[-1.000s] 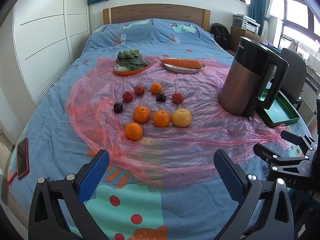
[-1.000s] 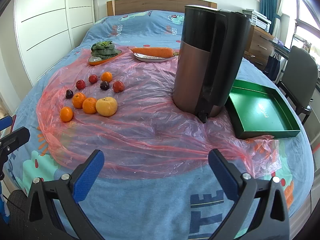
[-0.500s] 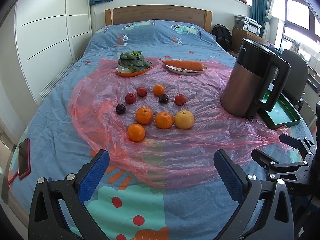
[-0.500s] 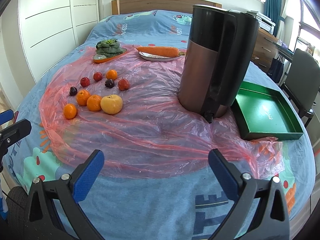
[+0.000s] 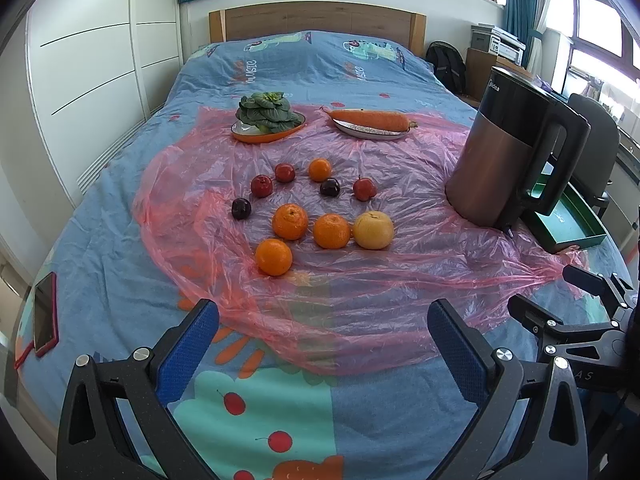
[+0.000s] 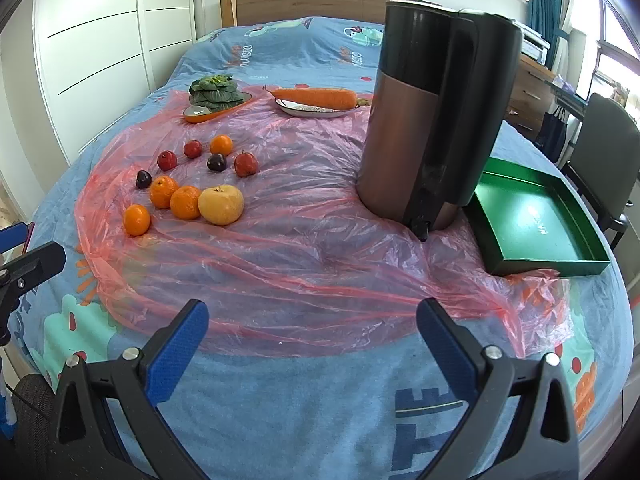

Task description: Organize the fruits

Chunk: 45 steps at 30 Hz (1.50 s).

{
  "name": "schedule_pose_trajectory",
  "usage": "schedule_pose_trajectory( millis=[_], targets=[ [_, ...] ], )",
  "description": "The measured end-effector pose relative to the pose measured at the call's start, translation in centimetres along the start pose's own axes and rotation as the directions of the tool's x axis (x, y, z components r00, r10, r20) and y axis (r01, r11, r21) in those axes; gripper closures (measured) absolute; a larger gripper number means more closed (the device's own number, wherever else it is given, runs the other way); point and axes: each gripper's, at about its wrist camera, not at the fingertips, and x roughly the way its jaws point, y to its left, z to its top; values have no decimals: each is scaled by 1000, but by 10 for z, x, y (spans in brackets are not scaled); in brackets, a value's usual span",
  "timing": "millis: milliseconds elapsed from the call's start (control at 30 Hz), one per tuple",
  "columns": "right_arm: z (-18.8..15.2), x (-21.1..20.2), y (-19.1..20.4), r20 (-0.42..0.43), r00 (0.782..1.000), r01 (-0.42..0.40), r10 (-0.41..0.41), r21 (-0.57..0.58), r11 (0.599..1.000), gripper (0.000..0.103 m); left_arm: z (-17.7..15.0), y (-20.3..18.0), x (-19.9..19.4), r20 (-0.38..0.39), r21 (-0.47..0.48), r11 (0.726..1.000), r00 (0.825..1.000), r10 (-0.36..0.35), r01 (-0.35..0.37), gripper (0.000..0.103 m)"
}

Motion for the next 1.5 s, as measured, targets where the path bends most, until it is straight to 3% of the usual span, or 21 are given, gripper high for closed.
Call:
schedule_pose_trajectory(
  millis=[567, 933, 1167, 1400, 1500],
  targets=[
    [0, 1, -1, -1, 1000, -7, 7, -2, 1000, 0, 0, 5, 5, -10, -17, 1000, 1000, -19, 18, 1],
    [13, 15, 33, 6, 996, -83, 84, -93, 992, 0, 4, 69, 27, -59, -132, 985, 993, 105, -112, 1],
    [33, 47, 58, -12, 988, -152, 152, -160, 975, 0, 16, 69, 64, -99, -85, 992, 992, 84, -92, 2],
    [62, 89, 75, -42, 980, -201, 196, -229, 952, 0, 29, 59, 107, -156, -24, 998, 986, 53, -57, 23],
    [73, 108, 78, -66, 976, -217, 207, -252, 943, 0, 32, 60, 122, -171, -14, 999, 984, 45, -48, 25]
  ],
)
